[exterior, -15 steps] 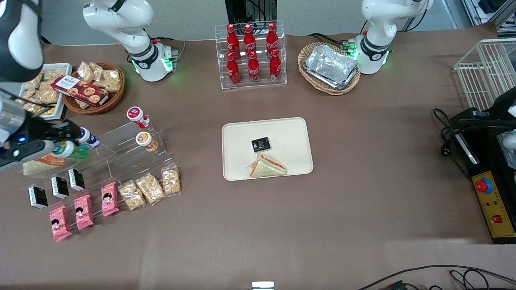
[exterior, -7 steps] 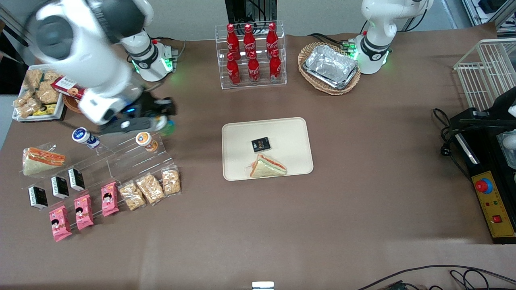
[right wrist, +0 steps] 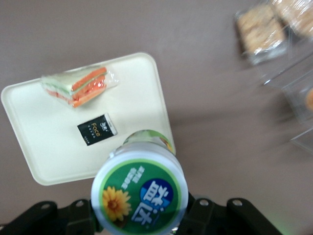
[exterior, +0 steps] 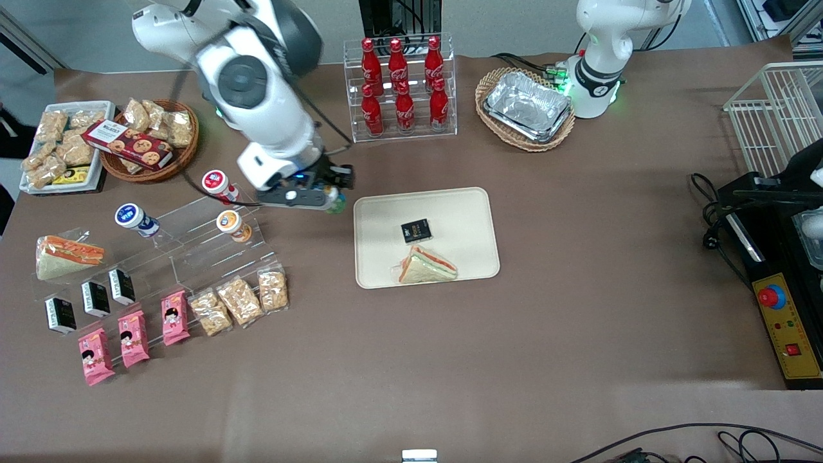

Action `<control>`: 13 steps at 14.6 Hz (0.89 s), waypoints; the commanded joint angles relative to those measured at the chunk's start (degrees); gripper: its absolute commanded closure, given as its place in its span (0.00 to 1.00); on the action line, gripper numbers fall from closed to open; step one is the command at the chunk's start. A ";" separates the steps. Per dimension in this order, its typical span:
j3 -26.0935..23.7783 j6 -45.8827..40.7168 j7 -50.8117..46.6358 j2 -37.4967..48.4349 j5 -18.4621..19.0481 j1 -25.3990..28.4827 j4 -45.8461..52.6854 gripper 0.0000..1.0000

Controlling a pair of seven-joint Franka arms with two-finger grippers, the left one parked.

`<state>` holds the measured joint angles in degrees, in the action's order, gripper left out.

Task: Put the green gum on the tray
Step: 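Carry the gum bottle over to the cream tray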

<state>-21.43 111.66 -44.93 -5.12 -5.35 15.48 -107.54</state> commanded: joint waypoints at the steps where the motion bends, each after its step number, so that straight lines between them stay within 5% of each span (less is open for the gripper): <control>1: 0.33 14.77 -6.91 0.99 0.07 4.37 -12.84 0.70; 5: 0.33 23.41 -14.12 -2.08 3.05 8.24 -18.57 0.70; 13: 0.42 34.84 -26.43 -11.48 16.67 9.74 -21.74 0.70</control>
<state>-21.35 142.70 -67.68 -13.50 7.39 25.09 -129.42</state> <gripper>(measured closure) 0.542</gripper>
